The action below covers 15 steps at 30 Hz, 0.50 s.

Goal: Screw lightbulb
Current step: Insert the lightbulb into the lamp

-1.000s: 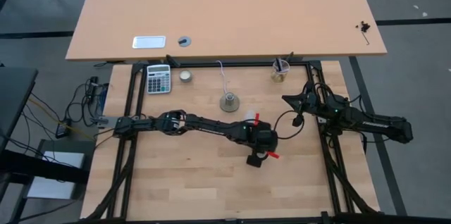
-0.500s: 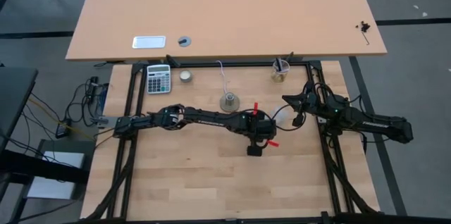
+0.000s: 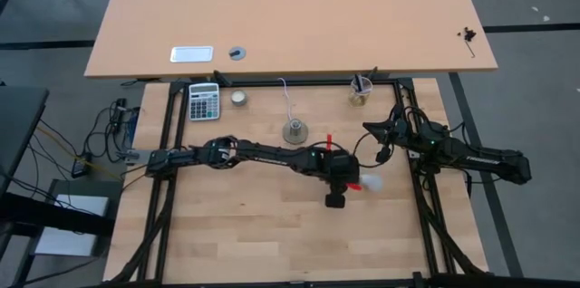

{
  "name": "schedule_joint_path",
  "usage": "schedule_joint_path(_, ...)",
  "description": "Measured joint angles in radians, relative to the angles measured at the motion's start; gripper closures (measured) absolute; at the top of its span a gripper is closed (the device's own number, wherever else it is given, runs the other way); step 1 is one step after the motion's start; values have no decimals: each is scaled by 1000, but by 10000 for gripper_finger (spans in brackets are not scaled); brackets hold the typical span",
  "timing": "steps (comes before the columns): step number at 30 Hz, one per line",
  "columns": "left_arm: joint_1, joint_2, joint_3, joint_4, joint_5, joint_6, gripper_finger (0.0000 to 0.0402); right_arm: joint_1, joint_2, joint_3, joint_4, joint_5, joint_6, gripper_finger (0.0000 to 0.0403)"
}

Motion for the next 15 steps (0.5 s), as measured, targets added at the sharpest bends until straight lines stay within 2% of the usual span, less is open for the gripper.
schedule_joint_path(3, -15, 7, -10, 104, 3, 76, 338, 0, 0, 0, 1, 0, 0, 378)
schedule_joint_path(7, -21, 10, -79, 213, 62, 146, 290, 0, 0, 0, 1, 0, 0, 379)
schedule_joint_path(11, -21, 14, -130, 242, 74, 153, 248, 0, 0, 0, 0, 0, 0, 379)
schedule_joint_path(15, -22, 13, -158, 251, 69, 153, 228, 0, 0, 0, 0, 0, 0, 378)
